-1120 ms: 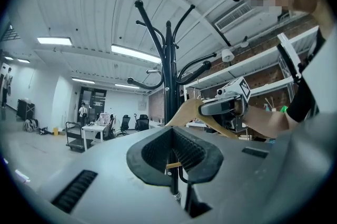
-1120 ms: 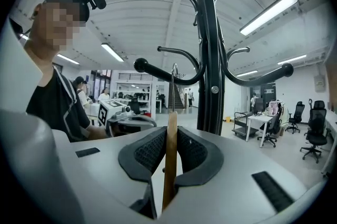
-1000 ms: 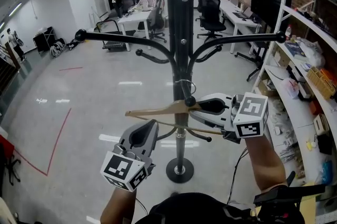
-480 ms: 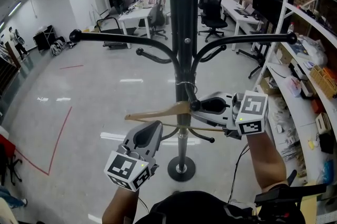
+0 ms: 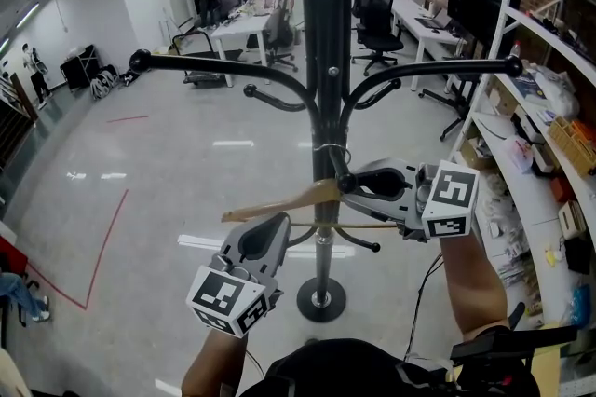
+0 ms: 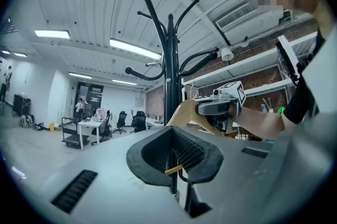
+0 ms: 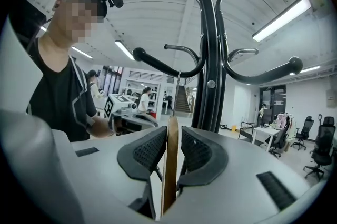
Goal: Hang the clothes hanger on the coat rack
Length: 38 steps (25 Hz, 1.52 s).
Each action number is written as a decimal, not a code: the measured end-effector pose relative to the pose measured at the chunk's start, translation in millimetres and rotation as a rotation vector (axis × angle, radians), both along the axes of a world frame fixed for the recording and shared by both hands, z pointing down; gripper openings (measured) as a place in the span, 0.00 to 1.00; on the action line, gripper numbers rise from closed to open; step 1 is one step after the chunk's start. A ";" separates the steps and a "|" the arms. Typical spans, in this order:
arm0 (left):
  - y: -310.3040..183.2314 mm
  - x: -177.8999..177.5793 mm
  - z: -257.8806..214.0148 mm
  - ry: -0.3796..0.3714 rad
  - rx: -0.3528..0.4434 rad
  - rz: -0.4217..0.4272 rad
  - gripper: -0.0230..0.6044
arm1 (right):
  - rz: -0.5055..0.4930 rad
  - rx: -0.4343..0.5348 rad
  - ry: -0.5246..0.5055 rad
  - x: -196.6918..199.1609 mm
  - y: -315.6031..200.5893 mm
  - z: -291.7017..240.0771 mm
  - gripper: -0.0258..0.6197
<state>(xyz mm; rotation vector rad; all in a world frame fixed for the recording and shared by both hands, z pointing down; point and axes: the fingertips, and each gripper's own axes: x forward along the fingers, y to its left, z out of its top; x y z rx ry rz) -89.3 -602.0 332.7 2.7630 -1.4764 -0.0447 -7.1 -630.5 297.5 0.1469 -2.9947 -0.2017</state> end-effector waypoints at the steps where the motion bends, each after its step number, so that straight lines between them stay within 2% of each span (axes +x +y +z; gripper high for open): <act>1: -0.2 0.0 -0.6 -0.001 0.001 0.000 0.04 | 0.004 0.003 -0.005 0.7 -0.6 -1.2 0.15; 7: -2.0 -3.1 0.3 -0.003 -0.001 -0.010 0.04 | 0.030 -0.001 -0.102 11.4 -3.8 -15.5 0.16; 12: -6.0 -6.3 3.3 -0.016 -0.004 -0.026 0.04 | 0.075 0.009 -0.141 24.8 -5.7 -23.4 0.16; 16: -6.5 -8.4 5.5 -0.041 -0.010 -0.023 0.04 | 0.139 0.005 -0.217 43.8 -4.4 -41.3 0.16; 20: 0.9 -12.6 0.2 -0.025 0.000 -0.046 0.04 | 0.235 0.018 -0.286 78.1 3.6 -58.7 0.16; 22: 10.0 -15.8 -4.0 -0.014 0.006 -0.054 0.04 | 0.282 -0.009 -0.305 90.5 12.5 -58.5 0.16; 25: 39.5 -20.3 -10.8 0.007 0.020 -0.059 0.04 | 0.368 -0.048 -0.297 104.8 34.1 -45.5 0.16; 31: 68.6 -18.1 8.0 0.043 -0.031 -0.114 0.04 | 0.501 -0.002 -0.276 136.7 64.7 -37.5 0.16; 38: 111.8 -3.3 19.1 0.020 -0.059 -0.135 0.04 | 0.580 0.006 -0.229 156.6 108.4 -11.1 0.15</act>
